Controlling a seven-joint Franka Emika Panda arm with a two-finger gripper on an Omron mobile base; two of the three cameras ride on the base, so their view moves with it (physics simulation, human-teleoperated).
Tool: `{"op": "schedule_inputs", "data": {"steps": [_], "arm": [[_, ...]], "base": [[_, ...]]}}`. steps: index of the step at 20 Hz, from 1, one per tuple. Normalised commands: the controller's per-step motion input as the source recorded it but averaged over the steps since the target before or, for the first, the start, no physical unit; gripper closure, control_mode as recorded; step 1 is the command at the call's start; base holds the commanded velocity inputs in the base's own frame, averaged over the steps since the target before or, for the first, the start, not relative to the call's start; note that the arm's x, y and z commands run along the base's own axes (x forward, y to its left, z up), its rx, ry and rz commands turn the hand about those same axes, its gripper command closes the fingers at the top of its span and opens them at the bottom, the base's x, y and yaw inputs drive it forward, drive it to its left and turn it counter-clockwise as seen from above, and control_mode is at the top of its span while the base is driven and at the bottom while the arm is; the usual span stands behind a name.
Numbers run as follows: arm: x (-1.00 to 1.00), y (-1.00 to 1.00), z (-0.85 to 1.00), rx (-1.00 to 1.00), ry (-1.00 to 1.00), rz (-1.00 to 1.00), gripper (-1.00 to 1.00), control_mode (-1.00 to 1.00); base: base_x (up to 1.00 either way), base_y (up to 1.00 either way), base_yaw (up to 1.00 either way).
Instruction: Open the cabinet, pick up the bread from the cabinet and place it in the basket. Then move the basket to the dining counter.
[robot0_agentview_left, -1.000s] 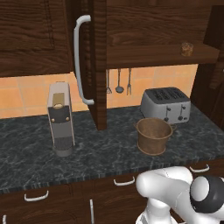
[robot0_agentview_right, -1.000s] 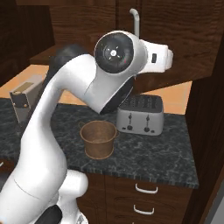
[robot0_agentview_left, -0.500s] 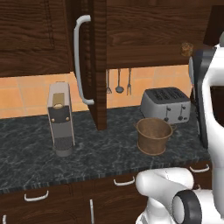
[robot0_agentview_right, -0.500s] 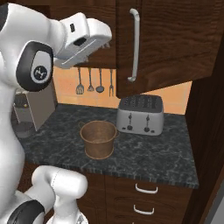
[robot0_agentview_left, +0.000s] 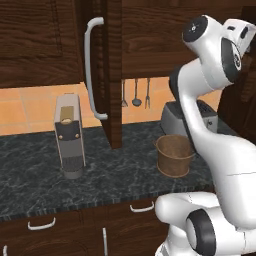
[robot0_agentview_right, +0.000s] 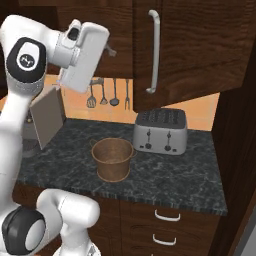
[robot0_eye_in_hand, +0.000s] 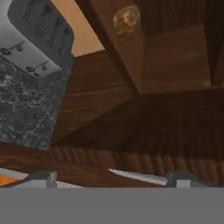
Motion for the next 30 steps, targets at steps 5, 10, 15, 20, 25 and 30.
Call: {"op": "schedule_inputs", "data": {"steps": [5,10,15,20,25,30], "arm": [[0.54,-0.36,-0.19,-0.45,0.57,-0.29,-1.00,-1.00],[0.39,-0.87,0.00,-0.12,0.39,-0.43,-1.00,-1.00],[-0.32,-1.00,0.02,0.10,0.08,-0.47,-1.00,-1.00],[-0.99,-1.00,0.00,0.12,-0.09,-0.07,-1.00,-1.00],[-0.77,-1.00,-0.19,0.23,-0.19,0.00,-1.00,-1.00],[-0.27,-1.00,-0.15,0.24,-0.05,0.00,-1.00,-1.00]], "base": [[0.00,0.00,0.00],[0.00,0.00,0.00],[0.00,0.00,0.00],[0.00,0.00,0.00],[0.00,0.00,0.00],[0.00,0.00,0.00]]}}
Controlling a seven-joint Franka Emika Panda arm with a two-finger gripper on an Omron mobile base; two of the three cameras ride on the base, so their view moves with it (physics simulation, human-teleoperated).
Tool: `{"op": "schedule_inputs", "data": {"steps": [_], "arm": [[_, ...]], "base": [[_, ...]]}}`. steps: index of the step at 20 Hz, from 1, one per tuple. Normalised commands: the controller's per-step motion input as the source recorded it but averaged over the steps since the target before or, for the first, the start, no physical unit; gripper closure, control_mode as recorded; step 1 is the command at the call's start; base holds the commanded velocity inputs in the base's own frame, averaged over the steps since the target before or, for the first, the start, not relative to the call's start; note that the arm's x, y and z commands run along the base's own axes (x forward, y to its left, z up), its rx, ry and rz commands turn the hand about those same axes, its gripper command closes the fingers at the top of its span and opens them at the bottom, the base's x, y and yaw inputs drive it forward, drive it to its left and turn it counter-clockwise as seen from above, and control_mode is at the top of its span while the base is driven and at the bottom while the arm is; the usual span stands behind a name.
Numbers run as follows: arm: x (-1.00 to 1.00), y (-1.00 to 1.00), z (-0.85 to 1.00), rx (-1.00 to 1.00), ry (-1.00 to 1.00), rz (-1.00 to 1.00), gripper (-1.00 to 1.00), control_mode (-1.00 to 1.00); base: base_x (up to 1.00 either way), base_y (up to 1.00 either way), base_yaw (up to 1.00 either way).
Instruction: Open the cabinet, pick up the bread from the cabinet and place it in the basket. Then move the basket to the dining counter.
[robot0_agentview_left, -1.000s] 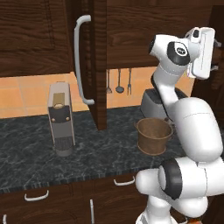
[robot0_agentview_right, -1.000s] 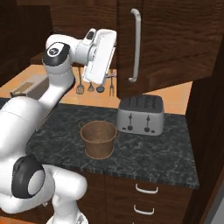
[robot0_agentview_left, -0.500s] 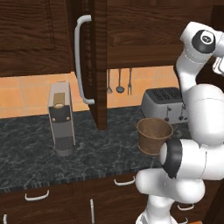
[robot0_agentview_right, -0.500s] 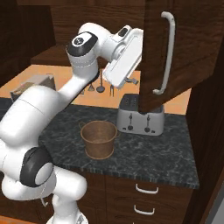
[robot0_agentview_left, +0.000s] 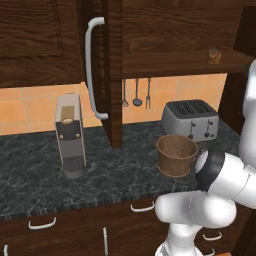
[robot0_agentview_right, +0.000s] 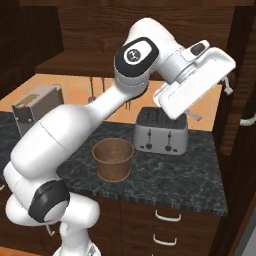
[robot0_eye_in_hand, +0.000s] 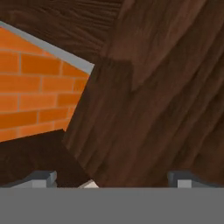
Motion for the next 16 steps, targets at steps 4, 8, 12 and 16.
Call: {"op": "schedule_inputs", "data": {"steps": [4,8,12,16], "arm": [[-0.29,0.06,0.00,0.20,-0.06,0.03,-1.00,-1.00],[-0.06,0.95,-0.03,0.00,0.00,-0.03,-1.00,-1.00],[0.01,1.00,-0.43,0.08,0.00,-0.02,-1.00,-1.00],[0.05,1.00,-0.98,0.32,-0.02,0.00,-1.00,-1.00]], "base": [[0.00,0.00,0.00],[0.00,0.00,0.00],[0.00,0.00,0.00],[0.00,0.00,0.00]]}}
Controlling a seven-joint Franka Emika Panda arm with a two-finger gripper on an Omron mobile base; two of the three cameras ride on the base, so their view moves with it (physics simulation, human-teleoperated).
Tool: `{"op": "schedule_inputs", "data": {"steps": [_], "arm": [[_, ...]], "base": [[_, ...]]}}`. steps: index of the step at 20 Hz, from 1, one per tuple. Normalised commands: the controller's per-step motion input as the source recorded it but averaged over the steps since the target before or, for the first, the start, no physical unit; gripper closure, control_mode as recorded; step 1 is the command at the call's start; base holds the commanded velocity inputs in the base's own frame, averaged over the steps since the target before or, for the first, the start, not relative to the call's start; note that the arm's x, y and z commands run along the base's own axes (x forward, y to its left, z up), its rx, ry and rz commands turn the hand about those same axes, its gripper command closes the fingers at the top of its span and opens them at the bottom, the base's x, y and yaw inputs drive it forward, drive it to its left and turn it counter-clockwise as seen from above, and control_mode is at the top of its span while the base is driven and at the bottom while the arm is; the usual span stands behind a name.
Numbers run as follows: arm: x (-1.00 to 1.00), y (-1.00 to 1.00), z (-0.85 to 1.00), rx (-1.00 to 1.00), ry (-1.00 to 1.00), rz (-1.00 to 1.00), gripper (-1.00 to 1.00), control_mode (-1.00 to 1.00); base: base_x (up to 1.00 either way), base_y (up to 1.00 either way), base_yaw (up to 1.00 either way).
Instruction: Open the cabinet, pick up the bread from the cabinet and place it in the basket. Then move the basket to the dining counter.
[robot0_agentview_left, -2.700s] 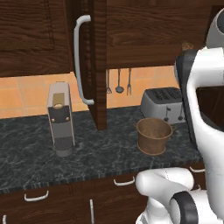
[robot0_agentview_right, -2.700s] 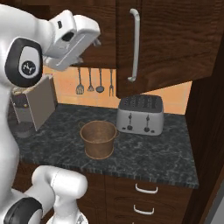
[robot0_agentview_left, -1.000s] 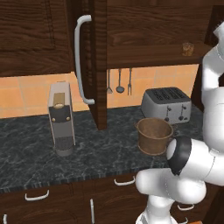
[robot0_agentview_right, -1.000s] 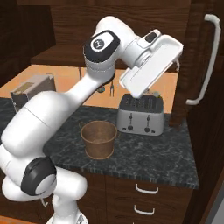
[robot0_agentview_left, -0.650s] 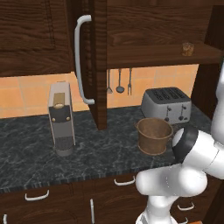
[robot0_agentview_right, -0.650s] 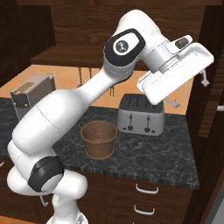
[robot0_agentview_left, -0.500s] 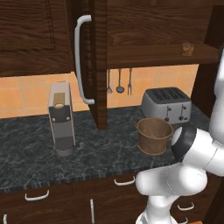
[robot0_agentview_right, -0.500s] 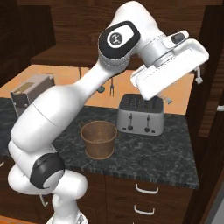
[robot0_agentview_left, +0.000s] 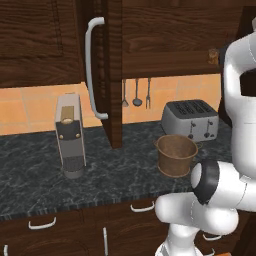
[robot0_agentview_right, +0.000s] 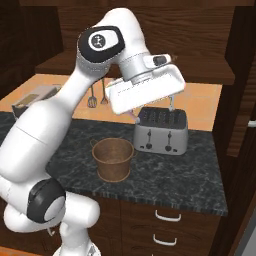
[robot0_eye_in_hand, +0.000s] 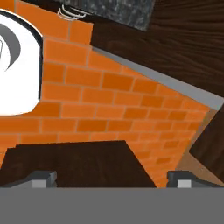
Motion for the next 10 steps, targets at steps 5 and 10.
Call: {"op": "schedule_inputs", "data": {"steps": [5,10], "arm": [[0.50,0.87,-0.94,0.37,-0.14,-0.09,-1.00,-1.00],[0.65,0.64,-0.54,0.26,-0.50,-0.28,-1.00,-1.00]], "base": [[0.00,0.00,0.00],[0.00,0.00,0.00]]}}
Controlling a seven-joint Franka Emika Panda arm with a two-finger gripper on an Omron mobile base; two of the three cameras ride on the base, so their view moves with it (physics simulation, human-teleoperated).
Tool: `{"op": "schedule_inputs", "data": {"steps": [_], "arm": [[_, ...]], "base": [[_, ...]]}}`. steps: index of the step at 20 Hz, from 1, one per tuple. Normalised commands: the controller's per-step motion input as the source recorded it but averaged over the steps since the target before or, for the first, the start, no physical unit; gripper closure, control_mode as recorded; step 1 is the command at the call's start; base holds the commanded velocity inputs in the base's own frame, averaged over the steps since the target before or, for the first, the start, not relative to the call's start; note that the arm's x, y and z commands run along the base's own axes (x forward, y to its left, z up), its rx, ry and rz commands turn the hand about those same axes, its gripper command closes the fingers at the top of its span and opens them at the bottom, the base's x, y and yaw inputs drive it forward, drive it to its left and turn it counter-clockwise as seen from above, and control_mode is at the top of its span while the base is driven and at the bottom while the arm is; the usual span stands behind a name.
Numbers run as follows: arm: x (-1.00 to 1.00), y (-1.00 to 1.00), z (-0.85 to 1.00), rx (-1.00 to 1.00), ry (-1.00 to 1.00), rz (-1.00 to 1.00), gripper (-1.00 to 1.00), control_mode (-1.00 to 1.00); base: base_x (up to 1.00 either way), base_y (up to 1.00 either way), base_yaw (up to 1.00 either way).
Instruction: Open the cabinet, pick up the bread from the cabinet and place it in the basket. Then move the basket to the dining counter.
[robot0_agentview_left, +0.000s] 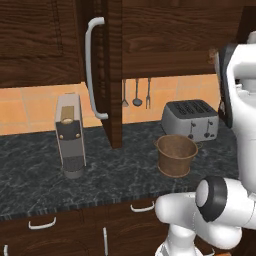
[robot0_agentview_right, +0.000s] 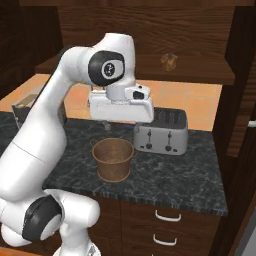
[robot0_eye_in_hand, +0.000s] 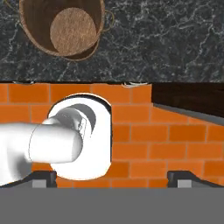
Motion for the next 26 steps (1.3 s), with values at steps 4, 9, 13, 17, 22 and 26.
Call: {"op": "schedule_inputs", "data": {"steps": [4,9,13,17,22,26], "arm": [[0.19,0.09,-0.16,0.05,-0.54,-0.15,-1.00,-1.00],[0.28,0.00,0.00,-0.11,-0.41,-0.22,-1.00,-1.00],[0.76,0.05,0.52,-0.03,-0.39,-0.38,-1.00,-1.00],[0.74,0.14,0.80,-0.09,-0.36,-0.12,-1.00,-1.00],[0.45,-0.05,0.10,-0.28,-0.40,0.05,-1.00,-1.00],[0.16,-0.73,0.29,0.00,-0.30,0.11,-1.00,-1.00]], "base": [[0.00,0.00,0.00],[0.00,0.00,0.00],[0.00,0.00,0.00],[0.00,0.00,0.00],[0.00,0.00,0.00],[0.00,0.00,0.00]]}}
